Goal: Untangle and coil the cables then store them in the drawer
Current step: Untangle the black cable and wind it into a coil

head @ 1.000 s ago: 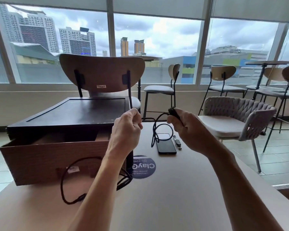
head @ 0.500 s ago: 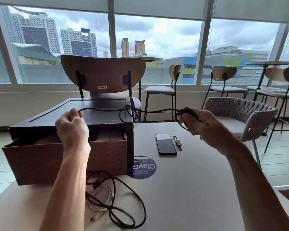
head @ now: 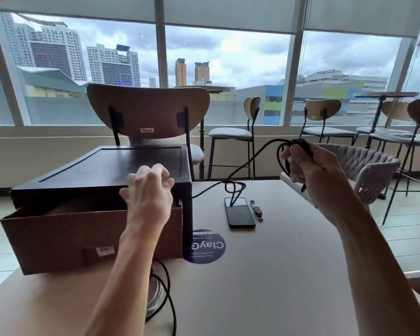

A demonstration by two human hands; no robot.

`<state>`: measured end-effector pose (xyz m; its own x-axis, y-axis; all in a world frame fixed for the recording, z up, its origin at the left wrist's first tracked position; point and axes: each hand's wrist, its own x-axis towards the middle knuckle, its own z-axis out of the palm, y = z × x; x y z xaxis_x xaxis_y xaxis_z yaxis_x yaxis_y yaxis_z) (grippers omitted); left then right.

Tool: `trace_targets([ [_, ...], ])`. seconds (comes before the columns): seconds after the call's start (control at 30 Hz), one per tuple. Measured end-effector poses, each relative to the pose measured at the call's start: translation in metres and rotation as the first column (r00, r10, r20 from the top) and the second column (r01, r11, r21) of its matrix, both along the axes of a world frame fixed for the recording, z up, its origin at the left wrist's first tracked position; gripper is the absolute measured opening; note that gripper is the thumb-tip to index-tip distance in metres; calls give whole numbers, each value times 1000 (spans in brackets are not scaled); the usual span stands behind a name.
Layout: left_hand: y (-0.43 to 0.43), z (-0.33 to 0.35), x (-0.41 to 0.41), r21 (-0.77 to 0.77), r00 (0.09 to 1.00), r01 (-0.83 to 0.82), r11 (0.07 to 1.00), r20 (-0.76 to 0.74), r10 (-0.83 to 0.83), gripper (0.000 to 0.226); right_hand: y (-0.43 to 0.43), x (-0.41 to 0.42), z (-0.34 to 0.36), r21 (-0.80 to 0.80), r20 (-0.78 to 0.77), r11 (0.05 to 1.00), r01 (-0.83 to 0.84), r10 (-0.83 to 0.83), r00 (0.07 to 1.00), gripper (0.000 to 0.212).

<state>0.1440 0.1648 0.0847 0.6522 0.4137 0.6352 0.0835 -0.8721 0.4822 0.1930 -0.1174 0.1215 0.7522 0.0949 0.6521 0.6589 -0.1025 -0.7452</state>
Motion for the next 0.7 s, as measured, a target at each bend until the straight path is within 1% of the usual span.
trace_targets([
  [0.03, -8, 1, 1, 27, 995, 96, 995, 12, -97, 18, 3, -2, 1, -4, 3, 1000, -16, 16, 1000, 31],
  [0.07, -16, 1, 2, 22, 977, 212, 977, 28, -213, 23, 6, -4, 2, -5, 1, 999, -32, 32, 999, 30],
  [0.1, -24, 2, 2, -11, 946, 323, 946, 35, -323, 28, 8, -5, 2, 5, -5, 999, -51, 51, 999, 29],
  [0.13, -33, 3, 1, -77, 909, 417, 906, 20, -417, 31, 9, -7, 3, 23, -14, 997, -72, 72, 997, 29],
  [0.17, -42, 3, 0, -174, 861, 500, 848, 1, -508, 32, 9, -7, 3, 43, -20, 995, -88, 89, 996, 28],
  [0.2, -51, 4, 0, -299, 803, 569, 766, 0, -596, 29, 8, -7, 4, 57, -21, 994, -95, 96, 995, 28],
  [0.23, -59, 4, 0, -423, 746, 613, 668, 31, -665, 25, 7, -7, 4, 67, -19, 994, -90, 92, 996, 28],
  [0.27, -64, 4, 0, -512, 702, 636, 577, 74, -708, 21, 6, -6, 5, 77, -18, 994, -78, 80, 997, 28],
  [0.3, -68, 3, 1, -545, 675, 657, 521, 117, -729, 17, 4, -4, 4, 96, -19, 993, -63, 65, 998, 28],
  [0.33, -69, 3, 2, -519, 675, 672, 528, 136, -725, 13, 3, -2, 4, 127, -25, 991, -50, 53, 998, 29],
  [0.4, -67, 0, 3, -354, 729, 667, 656, 132, -671, 9, 1, 2, 4, 255, -56, 966, -35, 51, 997, 30],
  [0.43, -65, -1, 4, -296, 747, 659, 691, 147, -649, 8, -1, 4, 4, 344, -80, 939, -30, 61, 995, 31],
  [0.5, -61, -1, 3, -259, 755, 656, 709, 203, -624, 12, -4, 5, 5, 515, -127, 857, -13, 91, 988, 31],
  [0.57, -56, 0, 3, -241, 787, 615, 751, 240, -568, 15, -10, 6, 6, 647, -146, 762, -4, 129, 981, 33],
  [0.63, -48, 1, 4, -197, 829, 545, 815, 274, -488, 17, -16, 8, 5, 723, -164, 690, 21, 142, 976, 33],
  [0.7, -40, -1, 4, -137, 876, 444, 886, 274, -397, 20, -17, 11, 2, 758, -188, 649, 63, 126, 974, 32],
])
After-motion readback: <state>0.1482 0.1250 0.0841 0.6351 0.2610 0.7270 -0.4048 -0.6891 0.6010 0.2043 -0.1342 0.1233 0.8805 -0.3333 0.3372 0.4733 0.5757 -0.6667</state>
